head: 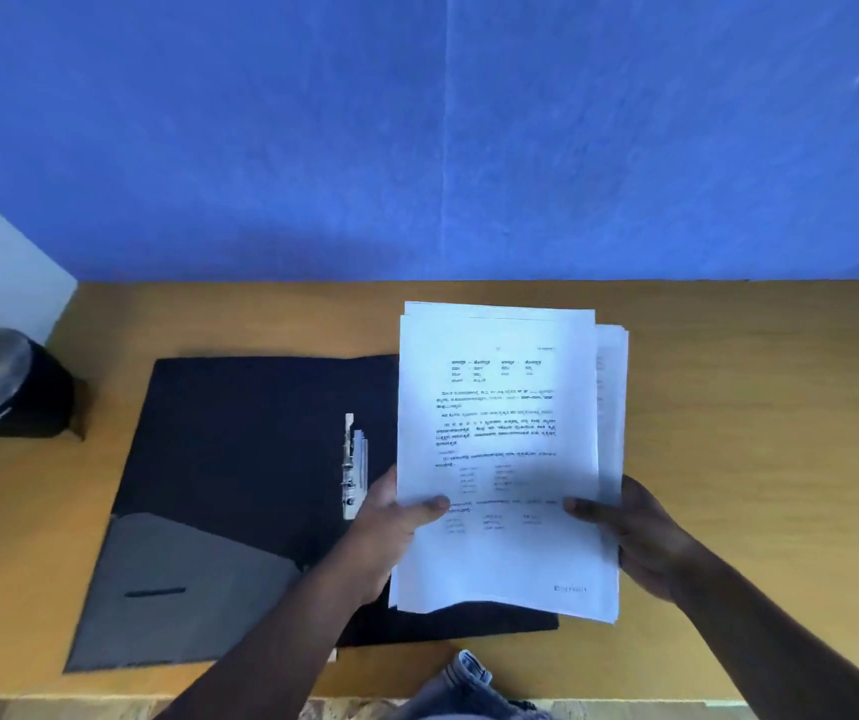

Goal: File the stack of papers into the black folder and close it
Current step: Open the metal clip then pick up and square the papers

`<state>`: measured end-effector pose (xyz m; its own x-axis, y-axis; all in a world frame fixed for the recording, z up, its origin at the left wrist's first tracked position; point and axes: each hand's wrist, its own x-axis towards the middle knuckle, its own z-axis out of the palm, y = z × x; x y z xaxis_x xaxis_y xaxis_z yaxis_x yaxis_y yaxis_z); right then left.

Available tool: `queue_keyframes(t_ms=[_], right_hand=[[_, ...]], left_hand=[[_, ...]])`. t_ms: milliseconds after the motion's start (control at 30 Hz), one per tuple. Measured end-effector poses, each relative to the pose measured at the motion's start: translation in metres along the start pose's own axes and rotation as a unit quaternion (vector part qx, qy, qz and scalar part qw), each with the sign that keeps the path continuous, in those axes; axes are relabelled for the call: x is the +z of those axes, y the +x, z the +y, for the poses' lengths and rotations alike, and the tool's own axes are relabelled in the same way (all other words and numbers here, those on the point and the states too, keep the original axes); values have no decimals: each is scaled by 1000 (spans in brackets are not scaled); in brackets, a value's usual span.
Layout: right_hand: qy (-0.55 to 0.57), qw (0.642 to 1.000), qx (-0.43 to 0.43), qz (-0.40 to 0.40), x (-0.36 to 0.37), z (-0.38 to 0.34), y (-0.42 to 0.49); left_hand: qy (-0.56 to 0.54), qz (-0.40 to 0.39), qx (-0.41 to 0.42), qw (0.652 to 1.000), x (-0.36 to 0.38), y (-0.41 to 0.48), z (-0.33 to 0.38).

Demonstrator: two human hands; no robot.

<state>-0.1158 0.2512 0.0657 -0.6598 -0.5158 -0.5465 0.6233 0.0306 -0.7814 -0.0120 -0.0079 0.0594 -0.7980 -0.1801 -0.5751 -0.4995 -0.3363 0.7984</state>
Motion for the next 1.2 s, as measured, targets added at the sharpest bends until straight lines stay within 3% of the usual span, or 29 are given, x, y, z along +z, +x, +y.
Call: queue_keyframes(t_ms=[167, 367, 533, 867, 1200], right_hand=[[-50, 995, -67, 56, 42, -6, 13], [-31, 975, -221, -16, 69, -31, 10], [-61, 958, -278, -37, 82, -48, 6], [-91, 954, -282, -41, 77, -57, 0], [-93, 959, -265, -43, 69, -52, 4]], left_hand=[[19, 13, 79, 997, -25, -14, 17], [83, 54, 190, 977, -34, -18, 32], [117, 55, 209, 969, -32, -26, 36], [24, 17, 415, 909, -17, -62, 118], [63, 42, 436, 897, -18, -51, 124]])
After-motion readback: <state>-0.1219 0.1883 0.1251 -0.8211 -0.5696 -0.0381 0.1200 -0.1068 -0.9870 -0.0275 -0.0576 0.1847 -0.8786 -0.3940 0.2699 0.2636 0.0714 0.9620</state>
